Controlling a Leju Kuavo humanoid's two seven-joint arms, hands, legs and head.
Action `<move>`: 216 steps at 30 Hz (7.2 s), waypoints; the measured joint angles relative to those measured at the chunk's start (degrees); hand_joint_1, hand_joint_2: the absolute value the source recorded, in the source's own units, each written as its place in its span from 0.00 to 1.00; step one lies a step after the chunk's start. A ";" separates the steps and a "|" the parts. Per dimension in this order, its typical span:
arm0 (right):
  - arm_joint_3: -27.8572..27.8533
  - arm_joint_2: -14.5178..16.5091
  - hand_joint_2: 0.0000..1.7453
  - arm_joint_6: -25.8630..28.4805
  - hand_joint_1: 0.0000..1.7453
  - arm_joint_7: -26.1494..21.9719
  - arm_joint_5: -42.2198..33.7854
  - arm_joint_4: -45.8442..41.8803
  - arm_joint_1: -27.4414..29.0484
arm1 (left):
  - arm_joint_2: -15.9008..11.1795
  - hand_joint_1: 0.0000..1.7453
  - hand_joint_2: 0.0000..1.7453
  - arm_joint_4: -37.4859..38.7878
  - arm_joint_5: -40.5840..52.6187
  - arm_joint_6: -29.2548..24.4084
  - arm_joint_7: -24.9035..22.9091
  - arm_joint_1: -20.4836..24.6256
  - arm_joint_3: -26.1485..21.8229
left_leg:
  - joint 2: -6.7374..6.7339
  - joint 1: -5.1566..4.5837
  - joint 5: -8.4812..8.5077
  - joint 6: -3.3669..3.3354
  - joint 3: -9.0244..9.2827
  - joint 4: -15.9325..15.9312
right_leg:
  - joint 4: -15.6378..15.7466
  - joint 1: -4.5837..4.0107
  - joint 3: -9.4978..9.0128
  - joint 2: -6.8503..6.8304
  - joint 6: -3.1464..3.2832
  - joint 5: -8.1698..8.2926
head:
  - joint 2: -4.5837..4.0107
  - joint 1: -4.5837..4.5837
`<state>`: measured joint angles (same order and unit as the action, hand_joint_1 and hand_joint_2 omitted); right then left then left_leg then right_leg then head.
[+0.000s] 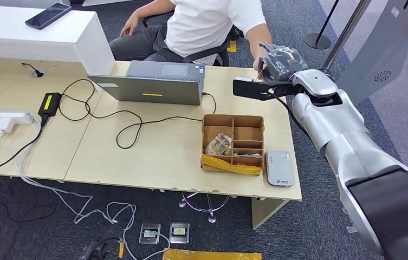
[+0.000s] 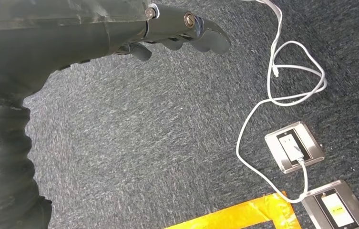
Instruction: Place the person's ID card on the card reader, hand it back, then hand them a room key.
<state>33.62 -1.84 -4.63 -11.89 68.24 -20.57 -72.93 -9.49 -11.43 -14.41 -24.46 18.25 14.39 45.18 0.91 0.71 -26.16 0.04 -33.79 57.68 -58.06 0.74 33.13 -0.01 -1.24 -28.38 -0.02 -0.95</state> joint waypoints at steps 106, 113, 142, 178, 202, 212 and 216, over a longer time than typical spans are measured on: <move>-7.52 -14.41 1.00 -3.71 0.00 -1.10 -40.29 -42.13 34.63 | -0.26 0.00 1.00 0.02 -2.87 -3.58 1.37 -4.13 -1.60 | -0.07 0.01 -0.02 0.08 0.08 0.00 | 0.04 -0.01 -0.02 0.07 0.03 0.00 | 0.00 -0.01; -8.97 -15.69 1.00 -4.34 0.00 0.64 -39.70 -44.47 37.92 | -0.26 0.00 1.00 0.02 -2.48 -3.51 1.32 -4.09 -1.66 | -0.07 0.02 -0.02 0.09 0.08 0.00 | 0.04 -0.01 -0.02 0.07 0.04 -0.01 | 0.00 -0.01; -10.63 -17.32 1.00 -12.51 0.00 7.46 -32.97 -58.52 49.94 | -0.30 0.00 0.00 0.03 -1.79 -3.52 1.25 -3.86 -2.05 | -0.07 0.02 -0.03 0.10 0.08 -0.01 | 0.04 -0.01 -0.03 0.07 0.04 -0.01 | 0.00 -0.01; -7.58 -13.79 1.00 -4.88 0.00 9.66 -9.92 -57.49 47.82 | -0.18 0.00 0.00 0.02 -0.67 -2.30 0.26 -3.27 -2.08 | -0.05 0.02 -0.02 0.10 0.05 -0.03 | 0.04 -0.02 -0.05 0.03 0.08 -0.04 | 0.00 -0.01; -7.17 -13.21 1.00 -4.39 0.00 9.91 -9.23 -55.69 48.22 | -0.33 0.00 0.00 0.02 0.16 -0.66 -0.23 -2.41 -2.05 | -0.05 0.02 -0.02 0.10 0.05 -0.03 | 0.04 -0.02 -0.04 0.04 0.08 -0.04 | 0.00 -0.01; -6.73 -12.52 1.00 -3.33 0.00 9.62 -8.15 -53.73 48.20 | -0.32 0.00 0.00 0.02 0.11 -0.67 -0.48 -2.30 -2.05 | -0.05 0.02 -0.02 0.10 0.05 -0.03 | 0.03 -0.02 -0.04 0.03 0.08 -0.04 | 0.00 -0.01; -6.68 -12.13 1.00 -2.89 0.00 9.22 -7.60 -53.09 48.04 | -0.32 0.00 0.00 0.02 0.11 -0.72 -0.49 -2.30 -2.05 | -0.05 0.02 -0.02 0.10 0.05 -0.03 | 0.03 -0.02 -0.04 0.03 0.08 -0.04 | 0.00 -0.01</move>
<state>26.94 -13.97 -7.52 -2.67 60.64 -73.65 -24.88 -9.81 -11.41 -14.29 -25.17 17.76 12.09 43.12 0.86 0.73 -26.19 0.14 -33.75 57.66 -58.02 0.71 33.09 0.03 -1.16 -28.42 -0.02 -0.96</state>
